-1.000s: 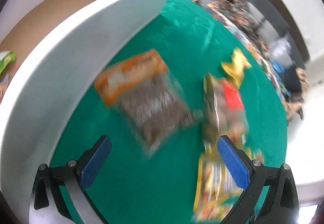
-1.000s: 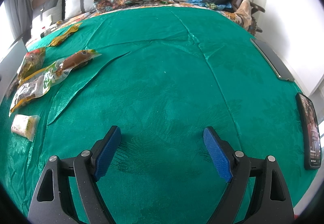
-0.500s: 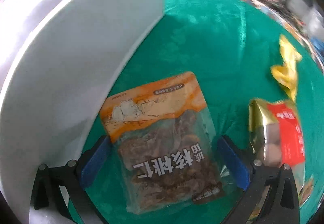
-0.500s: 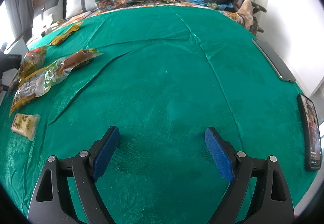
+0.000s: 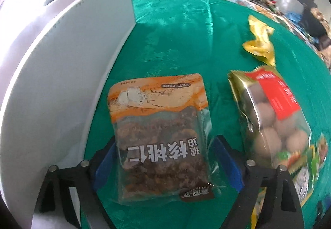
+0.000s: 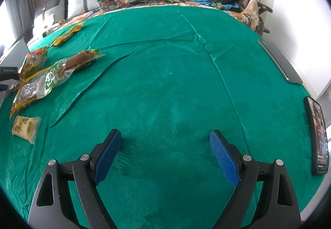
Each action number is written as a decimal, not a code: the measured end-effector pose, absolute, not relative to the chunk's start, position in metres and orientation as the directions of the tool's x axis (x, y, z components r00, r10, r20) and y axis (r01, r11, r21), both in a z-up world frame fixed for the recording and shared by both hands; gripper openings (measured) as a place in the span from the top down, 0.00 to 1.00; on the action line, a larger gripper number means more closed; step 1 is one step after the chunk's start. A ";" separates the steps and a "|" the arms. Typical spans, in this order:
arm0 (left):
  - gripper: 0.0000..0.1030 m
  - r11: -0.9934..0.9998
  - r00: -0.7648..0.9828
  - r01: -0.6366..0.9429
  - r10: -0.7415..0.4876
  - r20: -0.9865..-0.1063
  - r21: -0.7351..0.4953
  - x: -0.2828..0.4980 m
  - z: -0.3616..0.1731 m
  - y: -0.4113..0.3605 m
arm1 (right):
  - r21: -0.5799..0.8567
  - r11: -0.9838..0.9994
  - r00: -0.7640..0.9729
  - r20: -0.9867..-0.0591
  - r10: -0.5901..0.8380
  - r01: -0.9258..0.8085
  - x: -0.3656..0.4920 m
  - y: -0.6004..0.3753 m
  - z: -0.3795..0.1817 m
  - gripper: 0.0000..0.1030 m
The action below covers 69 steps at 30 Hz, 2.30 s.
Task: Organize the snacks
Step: 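Lower the left tool onto the brown walnut pouch, then grasp the walnut pouch with the left tool while the right tool grasps the white snack bar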
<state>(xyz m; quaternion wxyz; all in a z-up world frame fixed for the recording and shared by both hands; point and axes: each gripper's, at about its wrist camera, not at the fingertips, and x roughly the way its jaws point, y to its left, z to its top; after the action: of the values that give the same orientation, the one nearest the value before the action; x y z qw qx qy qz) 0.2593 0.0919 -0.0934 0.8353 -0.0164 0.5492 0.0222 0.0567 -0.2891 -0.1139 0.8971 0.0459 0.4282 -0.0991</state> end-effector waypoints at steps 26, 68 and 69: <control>0.03 0.979 0.492 0.205 -0.109 -0.864 -0.007 0.081 -0.095 0.072 | -0.002 0.976 0.613 -0.778 -0.137 0.216 0.056 -0.290 -0.113 0.13; 0.32 0.975 0.507 0.221 -0.142 -0.850 -0.031 0.066 -0.090 0.088 | 0.013 0.753 0.329 -0.894 0.303 -0.658 0.116 -0.092 -0.075 0.14; 0.34 0.975 0.507 0.219 -0.153 -0.848 -0.045 0.065 -0.089 0.090 | -0.039 0.721 0.313 -0.916 0.251 -0.692 0.123 -0.076 -0.083 0.15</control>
<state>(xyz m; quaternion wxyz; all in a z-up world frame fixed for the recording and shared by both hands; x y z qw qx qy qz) 0.0655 0.0904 -0.0893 0.8673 0.0342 0.4849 -0.1071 0.1230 -0.0762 -0.0827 0.7799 -0.2194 0.5023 0.3021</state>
